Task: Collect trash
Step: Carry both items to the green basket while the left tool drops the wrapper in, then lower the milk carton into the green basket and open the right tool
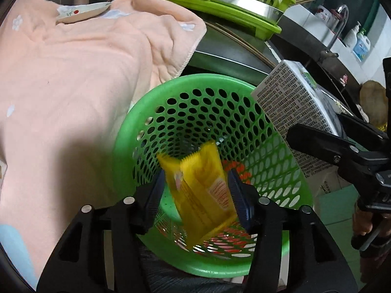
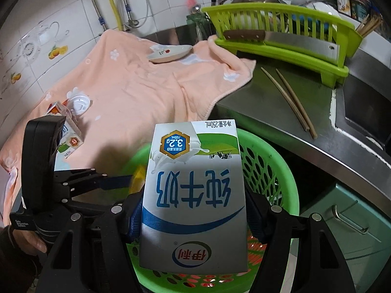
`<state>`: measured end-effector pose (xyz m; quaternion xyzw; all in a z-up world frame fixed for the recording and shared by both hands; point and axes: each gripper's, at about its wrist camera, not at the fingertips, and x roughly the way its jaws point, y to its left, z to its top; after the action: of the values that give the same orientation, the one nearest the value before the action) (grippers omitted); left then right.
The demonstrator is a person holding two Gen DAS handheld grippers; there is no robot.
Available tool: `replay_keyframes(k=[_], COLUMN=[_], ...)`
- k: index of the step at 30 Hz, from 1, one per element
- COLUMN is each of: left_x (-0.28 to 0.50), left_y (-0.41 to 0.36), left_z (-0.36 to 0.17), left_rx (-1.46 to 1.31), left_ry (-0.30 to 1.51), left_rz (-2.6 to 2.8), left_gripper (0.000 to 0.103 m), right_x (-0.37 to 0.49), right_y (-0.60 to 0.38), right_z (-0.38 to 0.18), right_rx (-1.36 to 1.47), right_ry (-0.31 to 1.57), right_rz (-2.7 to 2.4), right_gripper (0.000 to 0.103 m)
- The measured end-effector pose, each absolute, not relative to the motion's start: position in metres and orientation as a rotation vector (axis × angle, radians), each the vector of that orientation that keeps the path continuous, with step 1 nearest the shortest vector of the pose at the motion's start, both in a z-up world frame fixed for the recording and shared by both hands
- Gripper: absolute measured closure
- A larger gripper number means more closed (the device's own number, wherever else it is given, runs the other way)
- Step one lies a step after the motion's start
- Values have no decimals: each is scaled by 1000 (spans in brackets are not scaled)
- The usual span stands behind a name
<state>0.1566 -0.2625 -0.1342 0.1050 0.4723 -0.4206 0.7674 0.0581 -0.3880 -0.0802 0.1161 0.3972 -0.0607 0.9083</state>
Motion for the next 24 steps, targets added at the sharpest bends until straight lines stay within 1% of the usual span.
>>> replay_keyframes(k=[1, 2, 6, 8, 12, 19, 24], left_x=[157, 157, 158, 158, 161, 153, 153], left_y=[-260, -258, -245, -238, -220, -184, -151], left_z=[-135, -135, -127, -121, -108, -89, -84], left_rx=[219, 214, 186, 182, 135, 114, 89], left_ry=[1031, 1032, 1008, 990, 967, 898, 886], left_rz=[-917, -915, -908, -893, -869, -804, -727], left_gripper=[44, 42, 42, 39, 38, 37, 37], right_x=[60, 61, 70, 74, 82, 110, 127], right_y=[-389, -389, -391, -390, -390, -386, -377], right_z=[-81, -83, -95, -101, -114, -153, -172], right_rx=[241, 241, 242, 237, 250, 311, 336], right_ry=[823, 828, 865, 883, 930, 1099, 1174], right_rz=[-126, -127, -127, -129, -109, -60, -58], right_gripper=[38, 38, 38, 38, 38, 38, 38])
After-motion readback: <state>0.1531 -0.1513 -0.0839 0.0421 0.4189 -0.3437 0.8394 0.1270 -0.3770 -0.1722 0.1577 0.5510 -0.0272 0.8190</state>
